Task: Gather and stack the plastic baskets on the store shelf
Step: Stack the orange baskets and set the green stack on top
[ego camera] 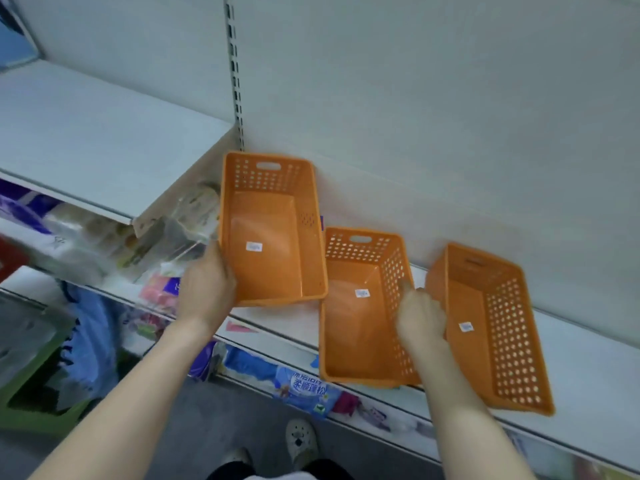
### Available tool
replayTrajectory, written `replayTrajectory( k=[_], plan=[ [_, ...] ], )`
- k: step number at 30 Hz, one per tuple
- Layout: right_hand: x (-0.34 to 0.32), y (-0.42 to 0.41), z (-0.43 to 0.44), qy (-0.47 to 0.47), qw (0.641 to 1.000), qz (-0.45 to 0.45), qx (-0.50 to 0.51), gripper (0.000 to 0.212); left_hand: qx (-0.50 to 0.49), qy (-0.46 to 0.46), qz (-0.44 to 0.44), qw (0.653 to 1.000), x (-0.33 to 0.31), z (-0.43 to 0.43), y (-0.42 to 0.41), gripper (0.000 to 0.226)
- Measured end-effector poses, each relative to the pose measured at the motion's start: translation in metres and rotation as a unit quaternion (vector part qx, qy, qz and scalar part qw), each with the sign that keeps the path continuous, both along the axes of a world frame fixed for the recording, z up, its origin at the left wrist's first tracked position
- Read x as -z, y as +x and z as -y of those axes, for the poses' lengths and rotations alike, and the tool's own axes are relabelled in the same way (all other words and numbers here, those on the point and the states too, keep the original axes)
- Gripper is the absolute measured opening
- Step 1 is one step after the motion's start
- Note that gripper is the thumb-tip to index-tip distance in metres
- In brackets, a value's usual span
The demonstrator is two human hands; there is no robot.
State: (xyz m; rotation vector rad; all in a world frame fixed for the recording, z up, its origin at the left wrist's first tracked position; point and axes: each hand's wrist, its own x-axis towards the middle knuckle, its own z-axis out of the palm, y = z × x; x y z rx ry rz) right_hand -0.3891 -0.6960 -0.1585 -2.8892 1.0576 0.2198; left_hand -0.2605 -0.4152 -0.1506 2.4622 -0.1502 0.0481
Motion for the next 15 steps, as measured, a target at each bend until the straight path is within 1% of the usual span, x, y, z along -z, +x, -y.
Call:
replayTrajectory(
  k=[2,3,5,7,8,9,10,12,13,14,15],
  plan=[
    [0.001,-0.005,-0.001,0.006,1.0,0.006,0.018,0.049,0.016,0.016,0.071,0.997,-0.027,0.002,0.001,0.022],
    [0.002,-0.008,-0.003,0.023,0.999,0.016,0.028,0.052,0.031,0.02,0.105,0.994,-0.042,0.004,0.0,0.025],
    [-0.002,-0.011,-0.006,0.083,0.993,0.075,0.04,0.053,0.066,0.011,0.153,0.986,-0.068,0.006,-0.002,0.027],
    [-0.011,-0.013,-0.011,0.132,0.976,0.161,0.057,0.045,0.088,-0.012,0.167,0.982,-0.091,0.005,-0.007,0.029],
    [-0.019,-0.012,-0.014,0.159,0.96,0.219,0.067,0.041,0.093,-0.026,0.165,0.981,-0.1,0.005,-0.009,0.031],
    [-0.031,-0.01,-0.017,0.195,0.936,0.282,0.08,0.043,0.096,-0.043,0.164,0.981,-0.108,0.005,-0.012,0.033],
    [-0.044,-0.009,-0.023,0.239,0.907,0.336,0.085,0.048,0.102,-0.065,0.165,0.979,-0.114,0.006,-0.015,0.033],
    [-0.073,-0.007,-0.035,0.337,0.843,0.412,0.075,0.064,0.122,-0.111,0.17,0.971,-0.12,0.016,-0.023,0.033],
    [-0.084,-0.006,-0.036,0.375,0.82,0.427,0.065,0.066,0.137,-0.125,0.162,0.969,-0.118,0.023,-0.027,0.035],
    [-0.095,-0.006,-0.037,0.404,0.807,0.427,0.055,0.059,0.155,-0.135,0.146,0.968,-0.114,0.03,-0.031,0.037],
    [-0.102,-0.006,-0.036,0.408,0.809,0.419,0.052,0.046,0.176,-0.146,0.125,0.965,-0.109,0.037,-0.034,0.039]
  ],
)
